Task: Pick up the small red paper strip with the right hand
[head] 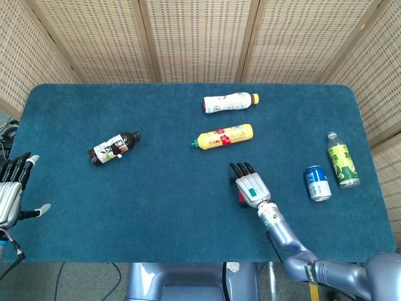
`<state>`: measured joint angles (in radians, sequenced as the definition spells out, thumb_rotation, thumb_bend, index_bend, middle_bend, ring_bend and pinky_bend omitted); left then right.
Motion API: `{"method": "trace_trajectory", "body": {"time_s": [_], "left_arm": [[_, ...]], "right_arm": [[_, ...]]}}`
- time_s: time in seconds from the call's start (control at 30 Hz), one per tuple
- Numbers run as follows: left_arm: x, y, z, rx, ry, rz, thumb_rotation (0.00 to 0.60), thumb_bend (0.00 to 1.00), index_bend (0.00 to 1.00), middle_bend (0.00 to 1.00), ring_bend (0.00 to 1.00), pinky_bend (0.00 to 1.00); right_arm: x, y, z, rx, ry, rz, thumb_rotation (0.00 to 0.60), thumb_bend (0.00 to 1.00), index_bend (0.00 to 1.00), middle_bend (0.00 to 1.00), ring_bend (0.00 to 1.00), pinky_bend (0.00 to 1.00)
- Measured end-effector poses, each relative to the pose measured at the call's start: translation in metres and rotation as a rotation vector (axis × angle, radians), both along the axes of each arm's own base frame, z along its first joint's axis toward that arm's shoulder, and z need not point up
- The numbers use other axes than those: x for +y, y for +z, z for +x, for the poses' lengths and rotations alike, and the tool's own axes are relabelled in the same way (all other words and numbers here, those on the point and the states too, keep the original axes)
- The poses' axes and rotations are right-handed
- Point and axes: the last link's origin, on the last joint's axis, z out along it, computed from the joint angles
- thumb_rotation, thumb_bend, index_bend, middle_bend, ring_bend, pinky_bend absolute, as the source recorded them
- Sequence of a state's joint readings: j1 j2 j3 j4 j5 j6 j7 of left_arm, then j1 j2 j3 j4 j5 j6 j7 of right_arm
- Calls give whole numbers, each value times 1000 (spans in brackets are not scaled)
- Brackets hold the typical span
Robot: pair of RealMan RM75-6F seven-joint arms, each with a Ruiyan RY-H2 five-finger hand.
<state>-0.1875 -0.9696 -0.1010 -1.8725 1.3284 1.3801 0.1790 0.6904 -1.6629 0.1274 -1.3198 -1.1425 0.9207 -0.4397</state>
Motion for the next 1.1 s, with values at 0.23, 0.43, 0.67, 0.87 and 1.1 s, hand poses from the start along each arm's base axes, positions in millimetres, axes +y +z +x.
{"method": "trace_trajectory", "body": {"time_s": [0.23,0.43,0.67,0.87,1.1], "left_arm": [[-1,1,0,-1,1,2,600,0,0,0,0,0],[-1,0,0,-2,-2,1,600,0,0,0,0,0],[-2,0,2,-3,-8,0,600,0,0,0,0,0],[-3,0,2,-4,-8,0,600,0,0,0,0,0],[-3,0,2,-5,-10,-3,600,0,0,0,0,0]], "right_arm": [[-8,1,-8,27,-22,-19,600,1,443,0,0,0],[-14,13,-13,41,-28,-53,600,98,405,0,0,0],[-11,32,-4,7,-3,-76,600,101,380,0,0,0],[-3,40,3,-46,29,-77,600,97,480,0,0,0],[4,37,0,-44,37,-62,600,97,469,0,0,0]]}}
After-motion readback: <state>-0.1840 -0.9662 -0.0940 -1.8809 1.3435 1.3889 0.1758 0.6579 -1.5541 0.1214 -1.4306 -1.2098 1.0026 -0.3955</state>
